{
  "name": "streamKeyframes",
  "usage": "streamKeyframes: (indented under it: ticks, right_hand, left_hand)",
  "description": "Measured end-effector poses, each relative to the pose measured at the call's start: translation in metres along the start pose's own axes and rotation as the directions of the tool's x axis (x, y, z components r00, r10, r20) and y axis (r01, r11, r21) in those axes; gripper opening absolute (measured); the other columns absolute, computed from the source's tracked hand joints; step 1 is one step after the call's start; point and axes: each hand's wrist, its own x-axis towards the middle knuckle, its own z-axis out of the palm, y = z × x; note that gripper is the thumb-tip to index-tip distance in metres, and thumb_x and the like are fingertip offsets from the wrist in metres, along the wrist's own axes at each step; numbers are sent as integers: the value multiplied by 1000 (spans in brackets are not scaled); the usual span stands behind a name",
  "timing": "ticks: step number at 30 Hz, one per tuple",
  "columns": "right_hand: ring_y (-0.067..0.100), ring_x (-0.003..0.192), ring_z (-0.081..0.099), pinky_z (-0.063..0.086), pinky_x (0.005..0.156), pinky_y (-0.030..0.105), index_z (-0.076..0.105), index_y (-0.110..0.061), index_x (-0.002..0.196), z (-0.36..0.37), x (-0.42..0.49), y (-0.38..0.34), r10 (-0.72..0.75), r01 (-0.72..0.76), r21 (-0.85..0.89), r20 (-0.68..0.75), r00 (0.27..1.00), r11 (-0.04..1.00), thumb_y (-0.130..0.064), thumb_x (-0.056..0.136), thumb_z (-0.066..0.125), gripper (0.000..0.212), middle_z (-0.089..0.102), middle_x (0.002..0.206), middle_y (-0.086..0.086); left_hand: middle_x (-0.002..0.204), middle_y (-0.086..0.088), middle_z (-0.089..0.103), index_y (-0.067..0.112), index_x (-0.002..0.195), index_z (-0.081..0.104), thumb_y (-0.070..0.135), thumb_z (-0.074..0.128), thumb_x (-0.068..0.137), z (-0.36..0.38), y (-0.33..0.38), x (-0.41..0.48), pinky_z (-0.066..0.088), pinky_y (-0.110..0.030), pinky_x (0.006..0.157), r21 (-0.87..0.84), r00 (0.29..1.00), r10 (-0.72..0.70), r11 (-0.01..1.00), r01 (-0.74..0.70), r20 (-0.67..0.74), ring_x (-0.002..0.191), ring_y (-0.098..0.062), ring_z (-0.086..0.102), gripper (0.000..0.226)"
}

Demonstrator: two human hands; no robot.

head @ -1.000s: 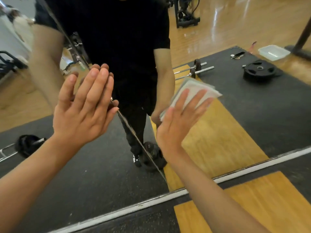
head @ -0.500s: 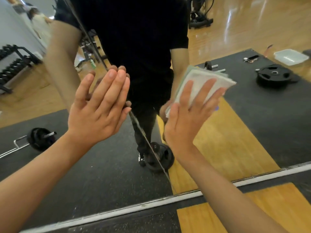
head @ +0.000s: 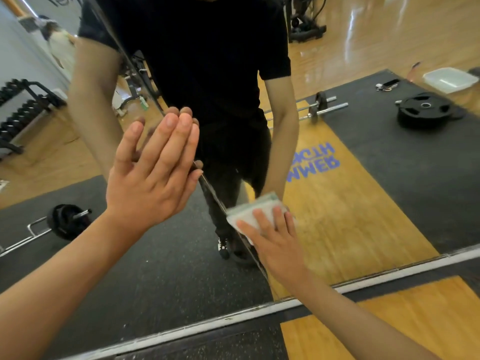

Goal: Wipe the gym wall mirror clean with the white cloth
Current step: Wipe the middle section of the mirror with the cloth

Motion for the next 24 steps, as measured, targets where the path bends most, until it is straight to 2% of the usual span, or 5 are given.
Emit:
streamKeyframes:
  ticks: [7,14,17,20,24]
  right_hand:
    - [34,161,-14,-4,130,55,11,-39,166,-19,94,-35,143,-119,106,-265,953,987,-40,110,38,62,-6,176,3]
    - [38,159,6,15,126,57,29,-39,158,52,-87,-20,187,-211,147,158,969,966,-38,109,41,51,8,174,-1]
    - [41,161,-1,16,124,60,26,-35,164,42,-94,-32,330,-389,241,253,910,889,-43,113,23,51,-5,177,0]
    - [48,158,-16,8,126,66,12,-22,167,18,-29,-56,491,-516,398,171,854,759,-45,113,20,59,-14,175,13]
    - [51,157,-17,-1,128,62,7,-5,166,-2,51,-79,778,-664,529,13,629,529,-37,111,27,66,-13,171,28]
  left_hand:
    - [172,-20,23,-5,158,39,34,51,104,2,0,0,20,-53,129,-3,1000,-17,1000,17,-5,162,-31,18,68]
    - [174,-17,14,-6,160,34,32,50,105,1,2,-1,13,-50,131,9,1000,-12,1000,12,-25,163,-30,12,69]
    - [171,-17,21,-6,160,35,32,53,103,0,2,0,13,-51,132,-7,1000,-15,1000,15,-27,163,-30,12,71]
    - [171,-21,23,5,162,37,32,59,101,2,0,-2,15,-53,130,-15,999,6,1000,-6,-36,163,-32,15,71]
    - [174,-23,12,22,164,37,54,50,104,6,-4,5,12,-53,129,-24,994,99,995,-100,-43,163,-34,12,70]
